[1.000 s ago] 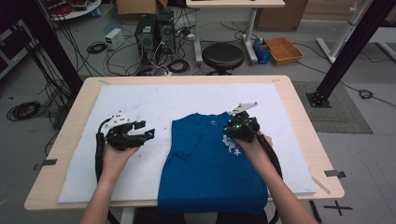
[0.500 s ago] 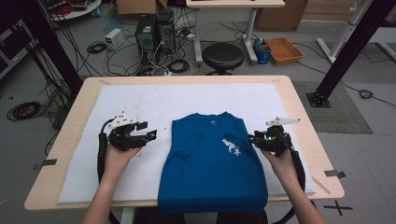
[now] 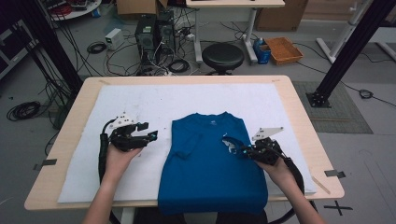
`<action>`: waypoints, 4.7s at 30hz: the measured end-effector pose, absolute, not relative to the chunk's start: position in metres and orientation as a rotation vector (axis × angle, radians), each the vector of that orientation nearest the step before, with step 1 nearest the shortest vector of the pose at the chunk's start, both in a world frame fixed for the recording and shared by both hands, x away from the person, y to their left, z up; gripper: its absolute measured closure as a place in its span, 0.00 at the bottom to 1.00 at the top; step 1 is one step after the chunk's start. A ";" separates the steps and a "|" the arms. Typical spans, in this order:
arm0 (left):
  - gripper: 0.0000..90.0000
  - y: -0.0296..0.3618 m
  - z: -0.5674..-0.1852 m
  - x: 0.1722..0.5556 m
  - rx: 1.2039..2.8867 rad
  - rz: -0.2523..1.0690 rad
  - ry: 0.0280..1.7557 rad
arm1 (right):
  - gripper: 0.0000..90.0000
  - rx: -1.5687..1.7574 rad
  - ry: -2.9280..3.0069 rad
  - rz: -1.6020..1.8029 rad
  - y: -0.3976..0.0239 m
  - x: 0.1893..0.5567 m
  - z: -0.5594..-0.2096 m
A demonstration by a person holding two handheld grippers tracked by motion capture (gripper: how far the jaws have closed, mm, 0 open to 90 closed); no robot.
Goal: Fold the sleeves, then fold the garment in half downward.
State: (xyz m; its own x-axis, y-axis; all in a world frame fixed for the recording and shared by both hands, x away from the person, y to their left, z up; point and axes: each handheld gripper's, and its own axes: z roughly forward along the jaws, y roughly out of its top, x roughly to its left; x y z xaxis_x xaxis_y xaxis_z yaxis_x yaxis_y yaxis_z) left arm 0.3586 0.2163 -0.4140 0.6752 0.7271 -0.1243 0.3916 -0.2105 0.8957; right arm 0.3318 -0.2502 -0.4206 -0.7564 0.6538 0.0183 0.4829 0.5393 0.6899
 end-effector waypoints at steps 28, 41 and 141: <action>0.41 0.189 -0.389 0.368 1.762 0.312 0.790 | 0.24 1.097 2.087 1.456 -0.297 0.369 -0.354; 0.38 0.184 -0.391 0.360 1.812 0.331 0.758 | 0.24 1.079 2.106 1.408 -0.305 0.370 -0.365; 0.96 0.093 -0.443 0.492 2.149 0.240 0.919 | 0.95 1.208 2.394 1.035 -0.226 0.495 -0.444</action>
State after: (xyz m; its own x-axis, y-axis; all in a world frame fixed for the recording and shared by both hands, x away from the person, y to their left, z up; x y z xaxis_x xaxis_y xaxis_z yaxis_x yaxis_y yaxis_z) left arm 0.4917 0.0929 -0.4426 0.7221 0.6815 -0.1193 0.5361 -0.4422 0.7191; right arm 0.4948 -0.2258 -0.4437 -0.6177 0.7825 0.0776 0.5927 0.3984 0.7000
